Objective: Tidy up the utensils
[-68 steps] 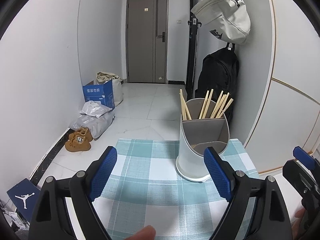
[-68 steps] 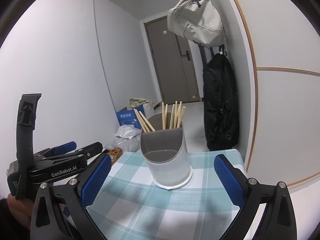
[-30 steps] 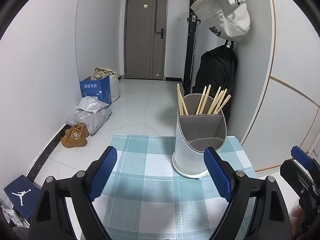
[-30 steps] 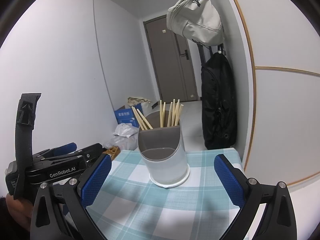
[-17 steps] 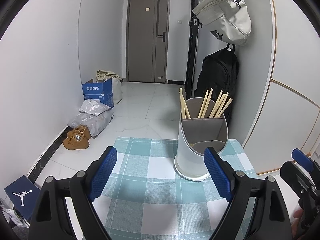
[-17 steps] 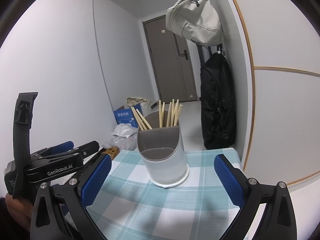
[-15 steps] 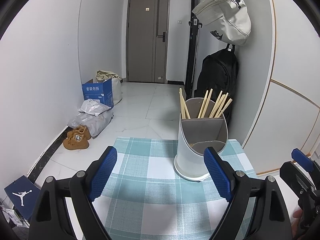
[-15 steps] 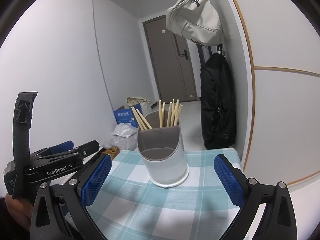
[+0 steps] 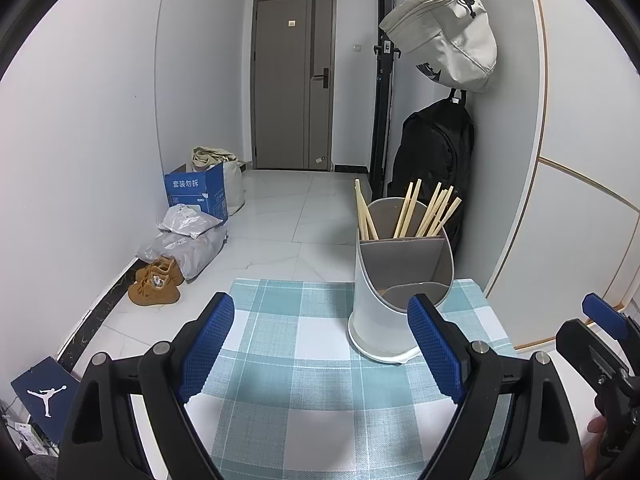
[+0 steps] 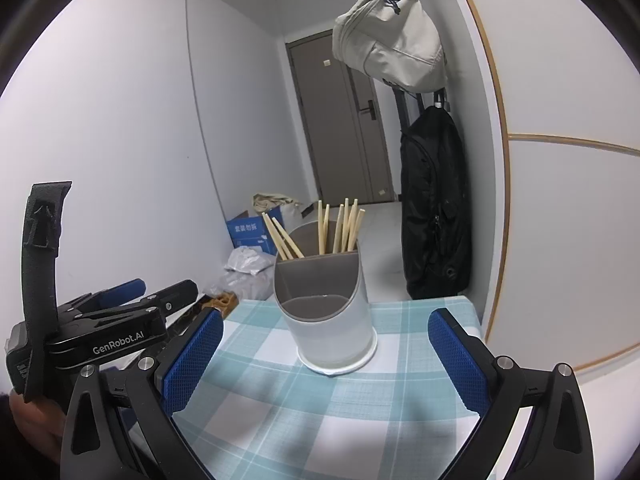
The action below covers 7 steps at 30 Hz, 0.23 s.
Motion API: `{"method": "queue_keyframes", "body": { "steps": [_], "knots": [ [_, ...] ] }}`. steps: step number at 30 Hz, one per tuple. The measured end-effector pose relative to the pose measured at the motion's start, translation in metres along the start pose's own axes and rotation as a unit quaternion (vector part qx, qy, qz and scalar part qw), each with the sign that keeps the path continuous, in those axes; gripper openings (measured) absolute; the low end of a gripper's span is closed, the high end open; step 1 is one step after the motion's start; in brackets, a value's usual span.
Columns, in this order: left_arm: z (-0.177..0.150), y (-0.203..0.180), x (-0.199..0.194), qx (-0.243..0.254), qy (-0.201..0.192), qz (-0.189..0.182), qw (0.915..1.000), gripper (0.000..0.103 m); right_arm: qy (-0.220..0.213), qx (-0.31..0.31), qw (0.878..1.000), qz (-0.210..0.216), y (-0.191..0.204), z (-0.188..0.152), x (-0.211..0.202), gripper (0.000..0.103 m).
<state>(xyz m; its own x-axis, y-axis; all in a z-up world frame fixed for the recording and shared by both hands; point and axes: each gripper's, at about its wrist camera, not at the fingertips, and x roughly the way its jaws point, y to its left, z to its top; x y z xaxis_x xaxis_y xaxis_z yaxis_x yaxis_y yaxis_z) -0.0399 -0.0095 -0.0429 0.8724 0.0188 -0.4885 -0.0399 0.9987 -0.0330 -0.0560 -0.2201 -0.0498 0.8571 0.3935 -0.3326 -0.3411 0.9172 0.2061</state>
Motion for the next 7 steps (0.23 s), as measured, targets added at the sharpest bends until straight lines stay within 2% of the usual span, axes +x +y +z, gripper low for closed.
{"method": "queue_keyframes", "body": {
  "steps": [7],
  "knots": [
    [0.0002, 0.0042, -0.0009, -0.017, -0.004, 0.006, 0.9998, 0.085, 0.002, -0.001, 1.000, 0.001, 0.0012, 0.0003, 0.0011, 0.103]
  ]
}}
